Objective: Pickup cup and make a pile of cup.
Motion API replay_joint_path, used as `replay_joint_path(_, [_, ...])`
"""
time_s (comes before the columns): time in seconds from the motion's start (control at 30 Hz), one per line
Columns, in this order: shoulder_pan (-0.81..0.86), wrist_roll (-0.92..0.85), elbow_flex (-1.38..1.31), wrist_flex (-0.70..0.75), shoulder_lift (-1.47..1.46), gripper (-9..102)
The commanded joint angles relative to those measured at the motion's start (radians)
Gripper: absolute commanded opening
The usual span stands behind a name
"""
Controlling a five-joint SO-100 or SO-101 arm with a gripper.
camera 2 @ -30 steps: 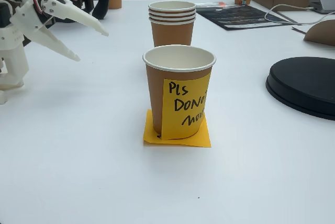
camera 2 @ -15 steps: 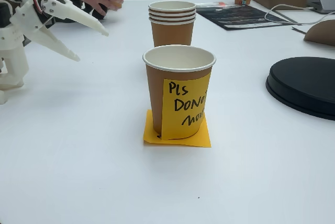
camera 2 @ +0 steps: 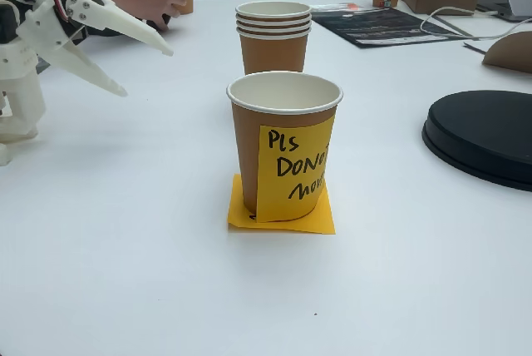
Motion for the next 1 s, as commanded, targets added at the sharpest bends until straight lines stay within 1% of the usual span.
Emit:
replay_joint_path(0.0, [0.002, 0.011, -0.006, -0.008, 0.009, 31])
replay_joint_path(0.3, [0.005, 0.014, -0.008, -0.008, 0.009, 31])
replay_joint_path(0.5, [-0.003, 0.121, -0.012, -0.008, 0.006, 31])
replay_joint_path(0.67, [0.003, 0.132, -0.023, -0.008, -0.006, 31])
replay_joint_path(0.77, [0.005, 0.120, -0.089, -0.008, -0.044, 31])
replay_joint_path(0.97, [0.006, 0.098, -0.272, -0.020, -0.265, 31])
